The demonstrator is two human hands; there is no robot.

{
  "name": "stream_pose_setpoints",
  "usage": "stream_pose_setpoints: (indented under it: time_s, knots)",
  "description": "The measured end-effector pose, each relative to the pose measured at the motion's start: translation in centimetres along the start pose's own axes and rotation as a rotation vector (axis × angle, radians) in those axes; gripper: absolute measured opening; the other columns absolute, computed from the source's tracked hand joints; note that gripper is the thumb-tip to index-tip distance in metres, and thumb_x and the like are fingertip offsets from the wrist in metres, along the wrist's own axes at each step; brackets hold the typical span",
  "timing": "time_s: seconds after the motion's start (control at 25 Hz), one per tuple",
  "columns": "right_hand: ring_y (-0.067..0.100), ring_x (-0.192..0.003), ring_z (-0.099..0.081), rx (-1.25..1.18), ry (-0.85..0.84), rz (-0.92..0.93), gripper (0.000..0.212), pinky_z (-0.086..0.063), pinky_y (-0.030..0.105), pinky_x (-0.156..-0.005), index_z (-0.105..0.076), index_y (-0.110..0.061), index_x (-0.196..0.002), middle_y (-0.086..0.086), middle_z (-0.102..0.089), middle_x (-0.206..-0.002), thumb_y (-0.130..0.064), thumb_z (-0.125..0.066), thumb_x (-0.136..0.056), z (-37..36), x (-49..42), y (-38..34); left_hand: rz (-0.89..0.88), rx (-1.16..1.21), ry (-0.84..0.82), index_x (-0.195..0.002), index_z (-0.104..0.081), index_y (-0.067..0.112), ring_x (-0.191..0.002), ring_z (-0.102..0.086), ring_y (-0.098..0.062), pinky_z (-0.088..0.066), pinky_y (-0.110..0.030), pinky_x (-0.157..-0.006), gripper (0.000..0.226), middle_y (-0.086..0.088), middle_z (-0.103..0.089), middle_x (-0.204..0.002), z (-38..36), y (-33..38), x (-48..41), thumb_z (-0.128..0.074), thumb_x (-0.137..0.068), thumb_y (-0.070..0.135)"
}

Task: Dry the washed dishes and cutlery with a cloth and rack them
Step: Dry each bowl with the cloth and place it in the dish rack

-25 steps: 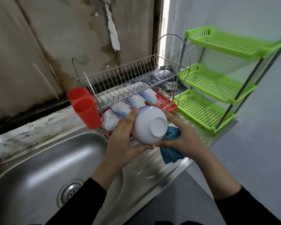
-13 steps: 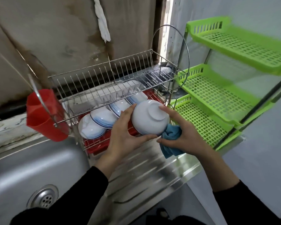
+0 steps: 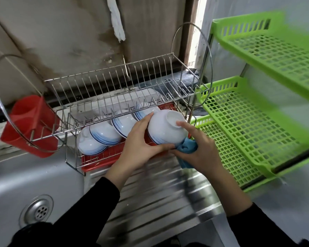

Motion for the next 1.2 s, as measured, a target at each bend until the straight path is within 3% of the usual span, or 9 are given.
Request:
stream_pose_setpoints:
  time_s: [0.16,0.28,0.4,0.52,0.72,0.88,0.96,1.08,1.2]
  knots:
    - [0.008,-0.091,-0.061,-0.175,0.025,-0.084,0.073,-0.052,0.024,-0.072,-0.049,-0.042,-0.127,-0.025,-0.06,-0.116,-0.059,-0.077,-0.061,-1.2,-0.6,1.7,0.018,-0.078,-0.022,-0.147,-0.035,0.029,-0.142,-0.027,-0.008,-0.03,-0.042,-0.116,0.111,0.012,-0.036,-0.149,-0.2,-0.3,-1.2,-0.077,-0.052,0.07]
    - [-0.002,-0.092,-0.059,-0.236,0.042,-0.128,0.073,-0.053,0.024,-0.071,-0.048,-0.045,-0.125,-0.034,-0.056,-0.114,-0.058,-0.077,-0.06,-1.9,-0.9,2.6,-0.014,-0.168,-0.036,-0.147,-0.033,0.029,-0.134,-0.02,0.004,-0.021,-0.027,-0.115,0.108,0.02,-0.034,-0.14,-0.2,0.0,-2.1,-0.079,-0.056,0.067]
    - [-0.009,-0.094,-0.057,-0.241,0.042,-0.132,0.076,-0.049,0.016,-0.072,-0.047,-0.044,-0.126,-0.04,-0.052,-0.117,-0.05,-0.086,-0.06,-2.4,-1.4,3.1,-0.075,-0.31,-0.017,-0.144,-0.036,0.029,-0.131,-0.029,0.0,-0.026,-0.023,-0.107,0.091,0.014,-0.04,-0.142,0.0,-0.2,-2.7,-0.056,-0.07,0.078]
    - [-0.011,-0.1,-0.055,-0.233,0.036,-0.166,0.075,-0.047,0.011,-0.076,-0.047,-0.047,-0.125,-0.044,-0.05,-0.118,-0.042,-0.086,-0.061,-3.2,-1.5,4.1,-0.146,-0.413,0.026,-0.145,-0.039,0.027,-0.129,-0.038,-0.011,-0.033,-0.028,-0.105,0.066,0.005,-0.048,-0.141,0.3,-0.7,-2.9,-0.034,-0.091,0.065]
    - [0.003,-0.097,-0.061,-0.26,0.166,-0.294,0.075,-0.055,0.034,-0.078,-0.053,-0.042,-0.123,-0.018,-0.063,-0.116,-0.034,-0.091,-0.059,-3.4,-1.5,6.4,-0.239,-0.571,0.209,-0.141,-0.047,0.025,-0.117,-0.051,-0.02,-0.045,-0.03,-0.093,0.049,-0.002,-0.059,-0.129,0.8,-1.8,-2.5,-0.043,-0.096,0.042]
    - [0.008,-0.1,-0.063,-0.275,0.192,-0.36,0.072,-0.054,0.025,-0.08,-0.055,-0.046,-0.117,-0.013,-0.065,-0.115,-0.033,-0.092,-0.056,-3.8,-2.8,6.7,-0.2,-0.711,0.187,-0.137,-0.053,0.015,-0.107,-0.057,-0.031,-0.05,-0.038,-0.09,0.054,-0.009,-0.063,-0.119,0.4,-2.8,-3.1,-0.042,-0.091,0.041]
    - [0.012,-0.103,-0.064,-0.302,0.211,-0.41,0.071,-0.054,0.029,-0.085,-0.055,-0.046,-0.115,-0.008,-0.066,-0.117,-0.033,-0.092,-0.056,-4.3,-3.4,7.0,-0.166,-0.761,0.189,-0.131,-0.058,0.01,-0.099,-0.06,-0.034,-0.052,-0.04,-0.087,0.054,-0.011,-0.065,-0.111,0.4,-3.0,-3.5,-0.043,-0.09,0.041]
    - [0.015,-0.099,-0.064,-0.283,0.217,-0.455,0.074,-0.054,0.038,-0.087,-0.057,-0.035,-0.121,-0.008,-0.065,-0.116,-0.035,-0.091,-0.056,-4.8,-4.1,7.2,-0.134,-0.814,0.163,-0.131,-0.057,0.01,-0.1,-0.061,-0.034,-0.05,-0.041,-0.092,0.054,-0.012,-0.065,-0.112,0.3,-3.5,-3.8,-0.045,-0.089,0.04]
    - [0.016,-0.101,-0.061,-0.241,0.176,-0.53,0.076,-0.05,0.029,-0.086,-0.057,-0.03,-0.126,-0.001,-0.066,-0.117,-0.038,-0.09,-0.058,-4.8,-4.6,7.5,-0.154,-0.882,0.127,-0.135,-0.054,0.013,-0.105,-0.06,-0.031,-0.046,-0.043,-0.098,0.06,-0.012,-0.064,-0.116,0.1,-4.0,-3.7,-0.037,-0.087,0.043]
Point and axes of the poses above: each hand's wrist, its own x-axis away from the middle knuckle, its own z-axis out of the back of the hand, y = z × x, the point moved 7 cm from there along -x, towards the middle knuckle
